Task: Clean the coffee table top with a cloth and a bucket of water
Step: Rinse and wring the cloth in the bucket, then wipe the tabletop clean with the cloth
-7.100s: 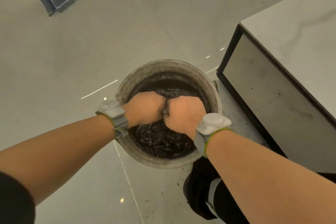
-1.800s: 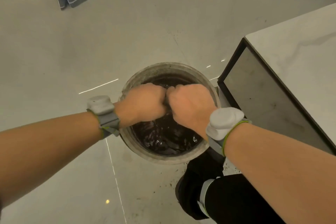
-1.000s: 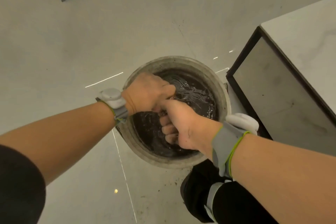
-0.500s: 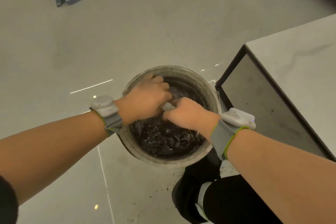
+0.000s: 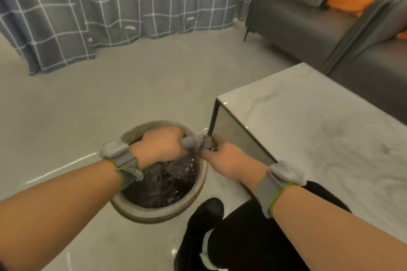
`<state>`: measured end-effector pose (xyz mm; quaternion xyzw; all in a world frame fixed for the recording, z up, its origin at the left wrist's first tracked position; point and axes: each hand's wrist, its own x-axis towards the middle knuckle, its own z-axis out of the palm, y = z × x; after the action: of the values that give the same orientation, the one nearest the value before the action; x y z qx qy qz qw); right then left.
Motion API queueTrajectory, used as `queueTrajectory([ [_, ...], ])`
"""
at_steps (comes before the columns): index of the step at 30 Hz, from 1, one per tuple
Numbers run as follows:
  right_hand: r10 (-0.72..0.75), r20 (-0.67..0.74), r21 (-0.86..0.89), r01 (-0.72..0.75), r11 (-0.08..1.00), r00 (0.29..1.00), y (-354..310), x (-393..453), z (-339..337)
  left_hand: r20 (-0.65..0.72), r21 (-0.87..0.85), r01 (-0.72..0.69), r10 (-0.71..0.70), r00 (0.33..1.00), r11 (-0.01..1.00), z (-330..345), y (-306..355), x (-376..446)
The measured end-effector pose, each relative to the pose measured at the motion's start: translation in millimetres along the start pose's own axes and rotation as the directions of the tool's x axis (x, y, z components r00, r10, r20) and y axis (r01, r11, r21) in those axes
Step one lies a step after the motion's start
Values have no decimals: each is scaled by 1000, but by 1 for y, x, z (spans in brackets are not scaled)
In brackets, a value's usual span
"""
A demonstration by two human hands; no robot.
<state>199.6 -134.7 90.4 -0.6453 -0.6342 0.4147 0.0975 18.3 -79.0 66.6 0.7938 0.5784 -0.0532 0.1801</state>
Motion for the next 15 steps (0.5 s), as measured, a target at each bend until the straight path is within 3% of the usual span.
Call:
queueTrajectory([
  [4,74,-164,317,-18,948,984,20,-60,-74,-60,-104,-113,107,992,988,-35,105,0],
  [8,228,-409,483,-3,875,884,65,-131,-150,-152,-245,-334,305,940,910,-63,236,-12],
  [10,289,-511,553,52,831,809,97,-180,-184,-182,-344,-429,389,903,835,-68,307,-25],
  [12,321,-529,581,60,812,786,112,-204,-201,-171,-493,-442,415,894,749,-68,340,-35],
  [15,381,-583,642,119,758,718,161,-275,-229,-12,-692,-423,576,817,585,-58,414,-62],
])
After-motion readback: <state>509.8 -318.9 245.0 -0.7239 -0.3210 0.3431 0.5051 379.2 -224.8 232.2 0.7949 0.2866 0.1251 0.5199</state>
